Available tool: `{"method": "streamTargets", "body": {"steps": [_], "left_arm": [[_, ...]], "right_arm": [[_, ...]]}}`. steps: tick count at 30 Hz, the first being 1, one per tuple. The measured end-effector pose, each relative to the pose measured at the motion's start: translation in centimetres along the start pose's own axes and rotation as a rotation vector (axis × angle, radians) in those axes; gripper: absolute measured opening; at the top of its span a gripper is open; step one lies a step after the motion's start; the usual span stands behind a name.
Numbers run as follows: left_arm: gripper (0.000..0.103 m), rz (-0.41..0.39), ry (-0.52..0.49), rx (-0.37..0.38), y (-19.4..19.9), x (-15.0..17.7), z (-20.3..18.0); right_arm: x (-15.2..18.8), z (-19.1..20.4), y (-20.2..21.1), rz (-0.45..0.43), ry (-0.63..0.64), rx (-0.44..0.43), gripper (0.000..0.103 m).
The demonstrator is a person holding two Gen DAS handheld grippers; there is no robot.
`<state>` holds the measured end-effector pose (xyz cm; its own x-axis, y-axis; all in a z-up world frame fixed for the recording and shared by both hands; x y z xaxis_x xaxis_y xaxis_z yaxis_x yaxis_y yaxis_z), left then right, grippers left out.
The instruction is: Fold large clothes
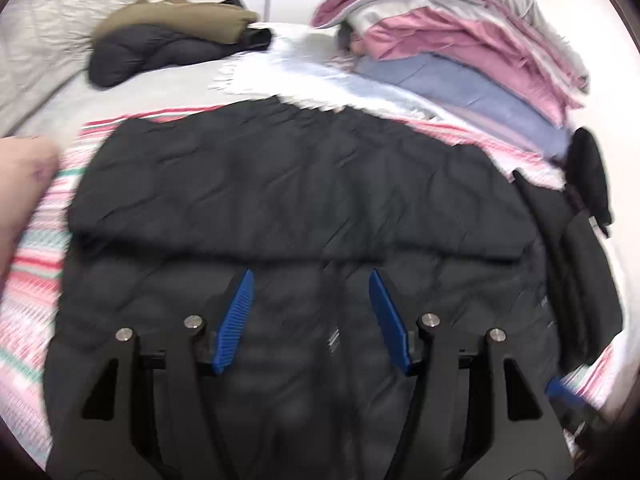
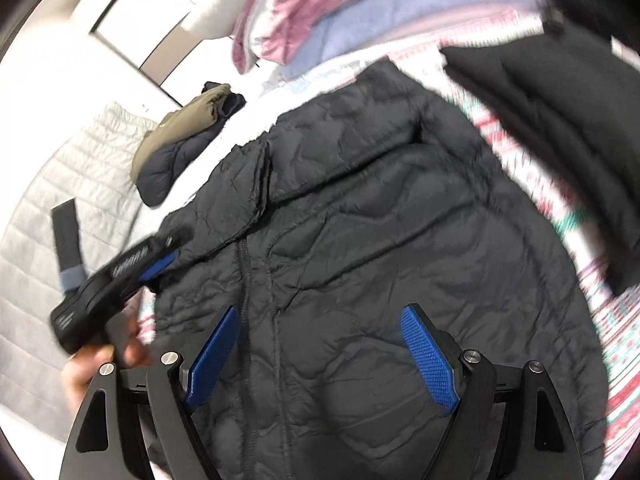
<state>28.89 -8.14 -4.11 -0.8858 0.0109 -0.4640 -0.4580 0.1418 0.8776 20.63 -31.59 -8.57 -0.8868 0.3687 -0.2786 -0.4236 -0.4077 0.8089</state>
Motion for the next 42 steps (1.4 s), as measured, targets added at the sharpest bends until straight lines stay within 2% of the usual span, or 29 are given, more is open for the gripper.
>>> {"method": "streamTargets", "body": {"steps": [1,3,5,7,10,14,18,23,24,26,27,33,40,42], "left_arm": [[0.064,-0.003,0.005,-0.012,0.6,0.9,0.3],[0.074,-0.016,0.029,-0.051,2.8,3.2,1.3],[0.078,-0.039,0.065,-0.076,4.7,5.2,2.3],[0.081,-0.061,0.086,-0.093,6.6,7.0,3.0],[0.084,-0.084,0.125,-0.147,8.3,9.4,4.3],[0.085,-0.091,0.154,-0.202,8.6,11.3,6.0],[0.085,-0.093,0.181,-0.203,8.8,12.4,7.4],[0.085,-0.102,0.162,-0.227,9.6,14.2,7.9],[0.085,-0.105,0.153,-0.23,9.7,14.5,7.9],[0.085,-0.119,0.136,-0.228,10.5,15.2,7.9],[0.085,-0.129,0.131,-0.227,11.1,15.5,8.1],[0.085,-0.17,0.109,-0.238,14.0,18.5,9.9],[0.085,-0.184,0.099,-0.258,15.7,22.6,13.2],[0.085,-0.165,0.098,-0.267,15.3,23.7,14.4]], "right_arm": [[0.0,0.6,0.6,-0.037,0.03,0.046,0.084],[0.0,1.4,1.7,-0.101,0.073,0.117,0.084],[0.3,2.5,3.0,-0.177,0.123,0.202,0.084],[0.7,3.4,3.7,-0.212,0.164,0.249,0.084],[1.3,4.5,3.4,-0.197,0.18,0.331,0.084],[2.3,5.7,2.3,-0.164,0.229,0.418,0.084],[3.4,6.5,2.1,-0.162,0.266,0.497,0.084],[4.4,6.5,2.1,-0.127,0.253,0.508,0.084],[4.8,6.7,2.3,-0.112,0.254,0.486,0.084],[6.0,7.7,2.7,-0.052,0.278,0.36,0.084],[6.7,8.2,3.0,-0.032,0.294,0.329,0.084],[12.2,11.5,6.2,-0.082,0.442,0.314,0.084],[18.6,13.1,9.8,-0.258,0.549,0.449,0.084],[19.9,13.4,9.9,-0.271,0.571,0.485,0.084]]}}
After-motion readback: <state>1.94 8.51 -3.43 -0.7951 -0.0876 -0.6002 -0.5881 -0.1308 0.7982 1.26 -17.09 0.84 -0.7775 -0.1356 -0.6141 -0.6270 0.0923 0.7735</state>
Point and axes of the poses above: each gripper's, at about its wrist camera, not at the fingertips, and y roughly against the way its jaws point, z to its left, x to its underside, the point moved 5 cm from there along -y, roughly the way its jaws point, and after that the axes turned 10 degrees about z, right-handed, at the moved point
